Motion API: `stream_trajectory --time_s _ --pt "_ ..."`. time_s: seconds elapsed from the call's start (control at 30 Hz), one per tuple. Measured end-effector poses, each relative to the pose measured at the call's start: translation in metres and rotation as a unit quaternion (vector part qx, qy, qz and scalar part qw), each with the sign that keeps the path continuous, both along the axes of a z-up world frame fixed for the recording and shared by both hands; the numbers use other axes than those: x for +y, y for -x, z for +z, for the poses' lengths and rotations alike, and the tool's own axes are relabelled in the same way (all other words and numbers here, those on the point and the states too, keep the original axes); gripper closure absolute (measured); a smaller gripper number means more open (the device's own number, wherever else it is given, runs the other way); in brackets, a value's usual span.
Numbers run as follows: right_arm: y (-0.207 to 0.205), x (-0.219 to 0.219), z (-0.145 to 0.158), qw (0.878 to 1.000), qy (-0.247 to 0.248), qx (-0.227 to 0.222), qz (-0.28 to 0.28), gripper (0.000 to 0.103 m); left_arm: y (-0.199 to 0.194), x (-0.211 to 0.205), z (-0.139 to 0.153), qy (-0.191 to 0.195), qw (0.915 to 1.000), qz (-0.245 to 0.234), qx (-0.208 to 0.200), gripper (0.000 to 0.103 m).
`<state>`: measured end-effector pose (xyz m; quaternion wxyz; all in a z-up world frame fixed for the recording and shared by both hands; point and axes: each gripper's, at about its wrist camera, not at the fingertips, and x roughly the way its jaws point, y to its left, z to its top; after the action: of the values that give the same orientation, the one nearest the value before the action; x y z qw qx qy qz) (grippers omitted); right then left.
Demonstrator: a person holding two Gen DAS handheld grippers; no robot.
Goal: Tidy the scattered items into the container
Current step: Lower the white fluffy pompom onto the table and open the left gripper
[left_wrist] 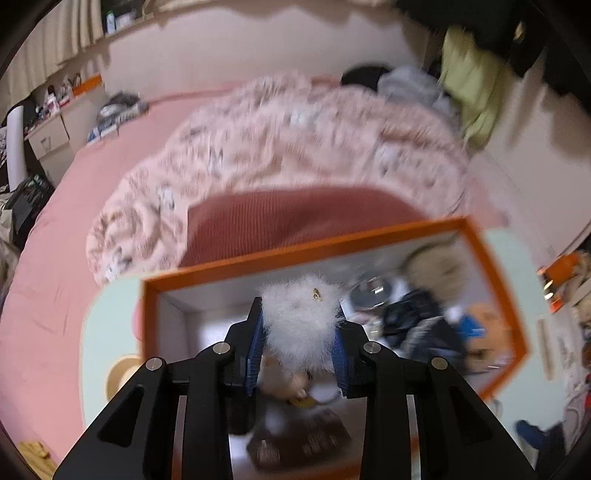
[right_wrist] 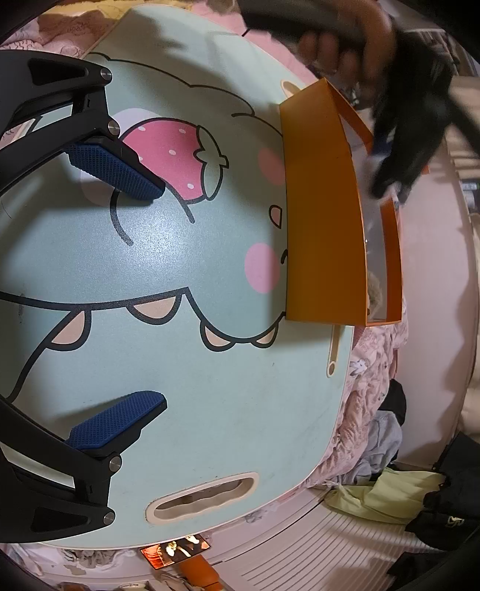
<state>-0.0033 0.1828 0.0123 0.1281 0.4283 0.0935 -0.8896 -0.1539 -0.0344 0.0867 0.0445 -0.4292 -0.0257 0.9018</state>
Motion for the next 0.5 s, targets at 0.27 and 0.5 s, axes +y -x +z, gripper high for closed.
stream_trajectory --time_s 0.27,0.5 --pt "0.003 0.000 -0.001 1.000 0.000 0.000 0.001 0.000 -0.101 0.005 0.018 -0.055 0.9948 -0.044 0.074 0.070" --pt "0.002 0.000 -0.001 1.000 -0.001 0.000 0.002 0.000 -0.134 0.017 -0.047 -0.060 0.9956 -0.013 0.070 0.069"
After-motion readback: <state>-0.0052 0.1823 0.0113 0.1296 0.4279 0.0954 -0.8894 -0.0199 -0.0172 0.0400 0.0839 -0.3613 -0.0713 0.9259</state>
